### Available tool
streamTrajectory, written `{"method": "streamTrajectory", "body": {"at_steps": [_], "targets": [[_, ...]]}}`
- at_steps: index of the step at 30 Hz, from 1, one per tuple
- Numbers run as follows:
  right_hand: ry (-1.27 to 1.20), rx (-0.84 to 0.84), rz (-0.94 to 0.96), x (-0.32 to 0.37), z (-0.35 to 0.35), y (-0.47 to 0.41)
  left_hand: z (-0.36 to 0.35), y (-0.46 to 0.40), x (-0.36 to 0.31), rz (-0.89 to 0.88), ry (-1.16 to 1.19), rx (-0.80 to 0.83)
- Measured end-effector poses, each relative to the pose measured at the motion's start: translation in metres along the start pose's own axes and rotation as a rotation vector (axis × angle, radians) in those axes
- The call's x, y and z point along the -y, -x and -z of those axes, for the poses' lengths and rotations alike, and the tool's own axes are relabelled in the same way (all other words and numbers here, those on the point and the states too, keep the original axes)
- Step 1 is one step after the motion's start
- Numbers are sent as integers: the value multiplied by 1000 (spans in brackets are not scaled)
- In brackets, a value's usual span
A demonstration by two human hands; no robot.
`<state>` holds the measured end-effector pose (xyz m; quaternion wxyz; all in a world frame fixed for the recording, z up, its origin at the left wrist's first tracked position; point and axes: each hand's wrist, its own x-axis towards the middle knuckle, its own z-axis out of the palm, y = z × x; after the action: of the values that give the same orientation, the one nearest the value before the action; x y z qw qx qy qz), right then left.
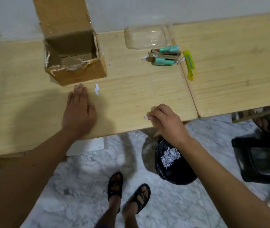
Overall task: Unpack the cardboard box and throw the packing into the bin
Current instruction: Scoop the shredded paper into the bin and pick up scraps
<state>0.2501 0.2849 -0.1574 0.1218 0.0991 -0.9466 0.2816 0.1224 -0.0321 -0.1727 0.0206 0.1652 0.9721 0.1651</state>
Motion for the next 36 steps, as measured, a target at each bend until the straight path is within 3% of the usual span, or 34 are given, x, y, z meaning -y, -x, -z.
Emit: {"method": "streamTrajectory", "body": {"at_steps": [8,12,18,21,23,36], "targets": [[-21,-73,-291,-23,35,95,2,6,-10,-6,39,-59],[-26,-94,-408,-33,38,130,-1,17,-43,-180,142,-132],[-5,-116,-534,-51,43,169,-34,-8,-160,-560,274,85],[-6,-136,-593,-62,43,189,-53,-22,-190,-634,202,220],[7,-135,-638,-67,40,203,-62,-25,-196,-684,125,225],[-70,-184,-822,-58,16,218,-64,-24,-200,-707,108,197]]}}
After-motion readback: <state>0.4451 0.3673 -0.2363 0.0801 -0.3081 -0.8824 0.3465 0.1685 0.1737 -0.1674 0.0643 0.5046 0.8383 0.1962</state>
